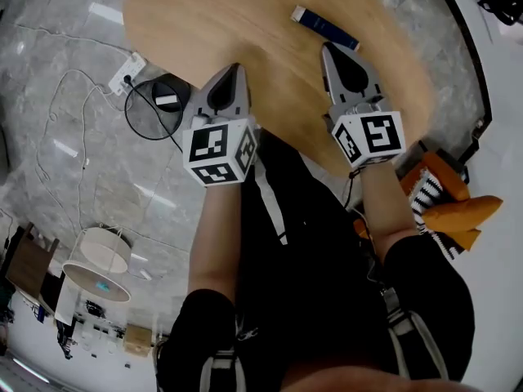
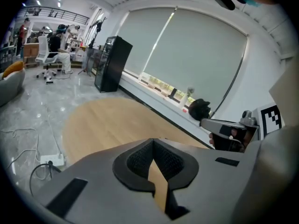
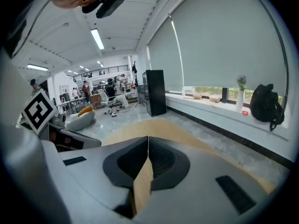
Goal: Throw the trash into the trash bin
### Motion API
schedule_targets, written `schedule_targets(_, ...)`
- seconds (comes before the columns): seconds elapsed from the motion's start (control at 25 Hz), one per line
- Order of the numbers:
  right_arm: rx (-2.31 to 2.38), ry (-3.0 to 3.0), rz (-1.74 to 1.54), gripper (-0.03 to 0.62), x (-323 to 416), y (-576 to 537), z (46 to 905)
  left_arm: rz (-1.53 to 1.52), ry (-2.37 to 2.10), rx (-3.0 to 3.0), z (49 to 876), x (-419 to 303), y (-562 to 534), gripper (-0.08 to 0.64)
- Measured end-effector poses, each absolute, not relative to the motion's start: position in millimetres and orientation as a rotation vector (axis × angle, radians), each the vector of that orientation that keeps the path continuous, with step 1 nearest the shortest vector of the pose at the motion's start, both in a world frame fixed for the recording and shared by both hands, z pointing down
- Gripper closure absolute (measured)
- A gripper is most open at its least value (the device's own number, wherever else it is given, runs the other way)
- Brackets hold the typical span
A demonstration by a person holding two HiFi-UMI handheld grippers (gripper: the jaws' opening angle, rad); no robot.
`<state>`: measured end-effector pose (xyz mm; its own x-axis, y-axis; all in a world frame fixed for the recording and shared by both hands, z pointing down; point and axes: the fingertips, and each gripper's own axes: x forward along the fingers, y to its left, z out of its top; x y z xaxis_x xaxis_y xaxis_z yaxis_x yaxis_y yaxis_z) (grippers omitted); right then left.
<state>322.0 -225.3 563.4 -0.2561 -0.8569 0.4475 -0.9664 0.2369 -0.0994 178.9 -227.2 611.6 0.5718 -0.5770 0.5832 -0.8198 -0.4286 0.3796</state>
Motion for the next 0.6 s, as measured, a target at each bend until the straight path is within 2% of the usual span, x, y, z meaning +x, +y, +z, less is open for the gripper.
schedule_targets(0.08,1.617,-2.212,0.551,0.578,330.7,-223.0,578.0,0.506,-1.088,2.18,612.1,195.8,-229.3,0.548)
schedule_targets(0.12,1.565,-2.211,0.554,0.554,333.1,-222.1,586.2,0.515,-1.08,2.189,612.1,202.9,-230.4,0.548)
schedule_targets(0.16,1.506,-2.205,0.548,0.464,335.0,-221.4,595.2,0.521,-1.072,2.195,612.1,209.3,-231.5,0.548)
schedule_targets(0.2,1.449,-2.191,0.537,0.416,337.2,-220.8,604.7,0.528,-1.064,2.2,612.4,214.9,-232.4,0.548)
schedule_targets(0.24,1.397,-2.172,0.521,0.4,339.9,-220.9,614.0,0.534,-1.058,2.204,613.1,219.5,-233.2,0.548)
schedule_targets(0.6,1.074,-1.971,0.379,0.371,372.2,-245.3,688.6,0.595,-1.034,2.186,636.9,229.6,-238.8,0.548)
